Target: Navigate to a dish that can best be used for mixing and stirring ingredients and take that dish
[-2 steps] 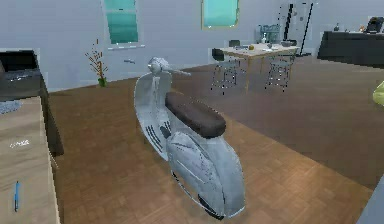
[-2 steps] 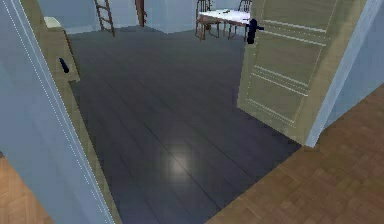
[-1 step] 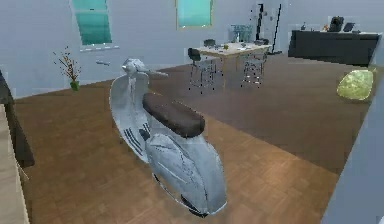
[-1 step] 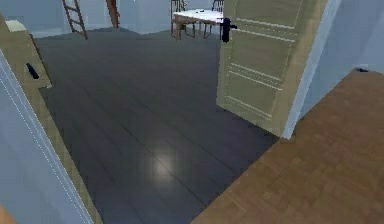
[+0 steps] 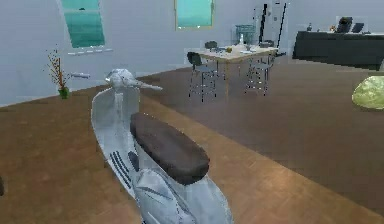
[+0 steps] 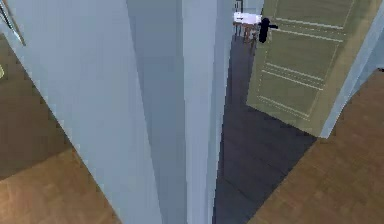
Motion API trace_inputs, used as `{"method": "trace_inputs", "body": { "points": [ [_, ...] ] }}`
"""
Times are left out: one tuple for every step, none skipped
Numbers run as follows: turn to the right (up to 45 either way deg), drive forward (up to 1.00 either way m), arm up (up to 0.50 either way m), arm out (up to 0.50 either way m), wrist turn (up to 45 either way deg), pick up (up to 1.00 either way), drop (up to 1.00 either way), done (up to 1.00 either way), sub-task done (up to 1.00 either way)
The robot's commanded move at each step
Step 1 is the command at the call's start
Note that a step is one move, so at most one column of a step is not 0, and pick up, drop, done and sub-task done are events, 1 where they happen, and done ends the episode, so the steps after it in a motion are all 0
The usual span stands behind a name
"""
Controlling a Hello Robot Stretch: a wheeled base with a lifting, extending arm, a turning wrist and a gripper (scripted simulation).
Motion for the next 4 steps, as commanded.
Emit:
{"method": "trace_inputs", "body": {
  "points": [
    [-45.0,0.00,0.00,0.00,0.0,0.00,0.00,0.00,0.00],
    [-3.0,0.00,0.00,0.00,0.0,0.00,0.00,0.00,0.00],
    [0.0,0.75,0.00,0.00,0.0,0.00,0.00,0.00,0.00],
    [-45.0,0.00,0.00,0.00,0.0,0.00,0.00,0.00,0.00]
  ]
}}
